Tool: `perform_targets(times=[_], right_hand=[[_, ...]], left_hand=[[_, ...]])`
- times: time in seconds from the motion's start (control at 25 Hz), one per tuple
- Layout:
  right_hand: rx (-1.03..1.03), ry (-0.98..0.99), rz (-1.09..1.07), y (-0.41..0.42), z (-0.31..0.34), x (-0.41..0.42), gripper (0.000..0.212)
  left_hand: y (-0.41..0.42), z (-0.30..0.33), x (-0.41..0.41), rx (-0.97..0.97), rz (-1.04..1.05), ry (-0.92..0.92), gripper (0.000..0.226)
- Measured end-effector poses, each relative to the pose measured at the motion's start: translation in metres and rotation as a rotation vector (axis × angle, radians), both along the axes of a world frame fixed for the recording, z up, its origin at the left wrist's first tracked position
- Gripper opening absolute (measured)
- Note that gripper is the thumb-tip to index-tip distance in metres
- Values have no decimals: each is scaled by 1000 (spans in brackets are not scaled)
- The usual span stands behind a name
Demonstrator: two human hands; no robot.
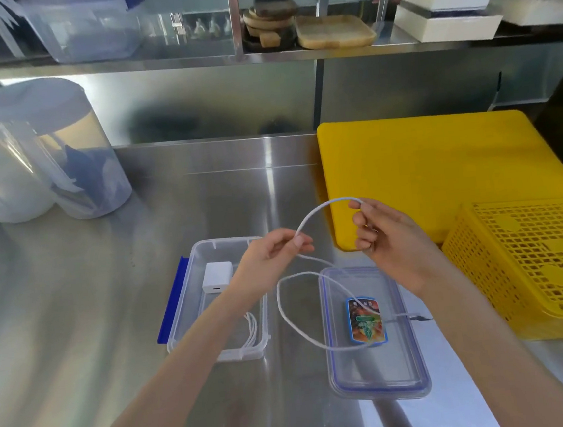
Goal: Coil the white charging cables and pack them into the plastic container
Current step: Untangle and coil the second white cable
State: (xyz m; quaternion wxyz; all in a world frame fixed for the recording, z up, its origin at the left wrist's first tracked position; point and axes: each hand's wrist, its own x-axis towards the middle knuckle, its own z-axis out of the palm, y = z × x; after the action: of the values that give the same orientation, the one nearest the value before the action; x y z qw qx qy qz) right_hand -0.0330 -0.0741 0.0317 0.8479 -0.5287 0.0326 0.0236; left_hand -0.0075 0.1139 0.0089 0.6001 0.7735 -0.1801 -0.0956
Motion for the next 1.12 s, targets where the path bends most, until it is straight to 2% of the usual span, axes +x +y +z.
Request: perform_targets(times=[0.16, 0.28, 0.36, 0.44, 0.56, 0.68, 0.76, 0.8, 0.88, 1.0, 1.04, 1.12], right_hand=[[198, 3, 50, 2, 16, 6, 21], [118, -19, 43, 4, 19, 7, 25], [-39, -72, 49, 6, 18, 5, 30], [-257, -140, 99, 8, 14, 0, 32], [-601, -199, 168, 14, 12, -5, 28], [-820, -214, 220, 18, 13, -7, 27], [-1089, -254, 261, 18, 9, -8, 24], [-1204, -282, 257, 19, 6, -8, 23], [-1328, -342, 182, 20, 0, -10, 22], [-1301, -276, 25, 23, -4, -9, 22], [-1219, -203, 28, 24, -4, -8, 23], [-906, -47, 75, 28, -5, -8, 23]], left_hand=[[-12, 7, 4, -38, 24, 5, 14], [-17, 10, 6, -44, 98, -64, 19], [-15, 10, 11, -34, 191, -72, 21], [-11, 8, 16, -59, 233, 12, 24], [-5, 10, 18, -289, 173, 320, 30], [7, 16, 17, -503, 46, 523, 37], [14, 20, 17, -604, -27, 658, 38], [15, 20, 17, -607, -26, 680, 37], [13, 18, 17, -514, 50, 591, 29], [8, 13, 15, -427, 118, 443, 27], [9, 13, 14, -420, 121, 413, 28], [10, 12, 12, -373, 120, 352, 27]])
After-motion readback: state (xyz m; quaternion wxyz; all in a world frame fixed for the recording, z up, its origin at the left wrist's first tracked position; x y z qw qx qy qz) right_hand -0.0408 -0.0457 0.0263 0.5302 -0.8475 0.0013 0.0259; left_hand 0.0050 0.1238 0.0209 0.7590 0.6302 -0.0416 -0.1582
